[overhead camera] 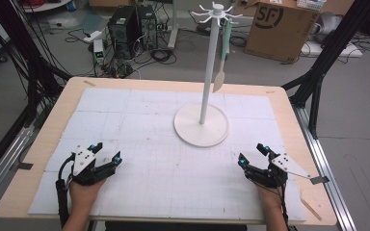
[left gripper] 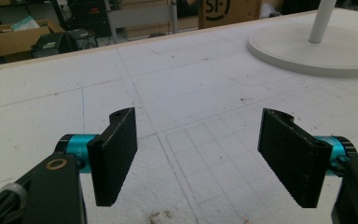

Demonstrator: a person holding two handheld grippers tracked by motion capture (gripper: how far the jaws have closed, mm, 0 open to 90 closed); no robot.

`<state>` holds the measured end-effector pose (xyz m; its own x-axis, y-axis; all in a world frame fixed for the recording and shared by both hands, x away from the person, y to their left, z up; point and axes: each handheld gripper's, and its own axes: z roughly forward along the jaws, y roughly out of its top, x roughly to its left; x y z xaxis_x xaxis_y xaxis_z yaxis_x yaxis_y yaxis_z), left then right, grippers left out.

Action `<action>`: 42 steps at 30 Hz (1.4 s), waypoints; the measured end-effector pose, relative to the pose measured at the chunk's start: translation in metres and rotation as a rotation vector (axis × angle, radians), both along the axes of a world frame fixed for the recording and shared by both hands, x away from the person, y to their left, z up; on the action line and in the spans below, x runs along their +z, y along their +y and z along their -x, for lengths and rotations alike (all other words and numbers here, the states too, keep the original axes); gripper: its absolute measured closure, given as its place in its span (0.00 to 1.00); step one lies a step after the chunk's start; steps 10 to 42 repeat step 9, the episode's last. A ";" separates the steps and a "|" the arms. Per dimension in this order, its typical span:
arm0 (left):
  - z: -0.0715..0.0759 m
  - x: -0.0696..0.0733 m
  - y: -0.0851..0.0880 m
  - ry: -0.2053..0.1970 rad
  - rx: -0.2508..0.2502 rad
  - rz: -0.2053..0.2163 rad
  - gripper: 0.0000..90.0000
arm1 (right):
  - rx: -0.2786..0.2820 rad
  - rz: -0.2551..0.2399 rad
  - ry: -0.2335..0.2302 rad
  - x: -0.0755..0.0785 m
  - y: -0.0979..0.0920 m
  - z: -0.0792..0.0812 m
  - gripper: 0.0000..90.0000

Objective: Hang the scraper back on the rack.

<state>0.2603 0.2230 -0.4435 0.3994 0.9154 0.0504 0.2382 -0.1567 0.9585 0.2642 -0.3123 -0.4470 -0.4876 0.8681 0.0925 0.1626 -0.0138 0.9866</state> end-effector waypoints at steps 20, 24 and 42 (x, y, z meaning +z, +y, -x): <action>0.000 0.000 0.000 -0.002 0.000 0.002 0.32 | 0.000 0.000 0.000 0.000 0.000 0.000 0.18; 0.000 0.000 0.000 -0.002 0.000 0.002 0.32 | 0.000 0.000 0.000 0.000 0.000 0.000 0.18; 0.000 0.000 0.000 -0.002 0.000 0.002 0.32 | 0.000 0.000 0.000 0.000 0.000 0.000 0.18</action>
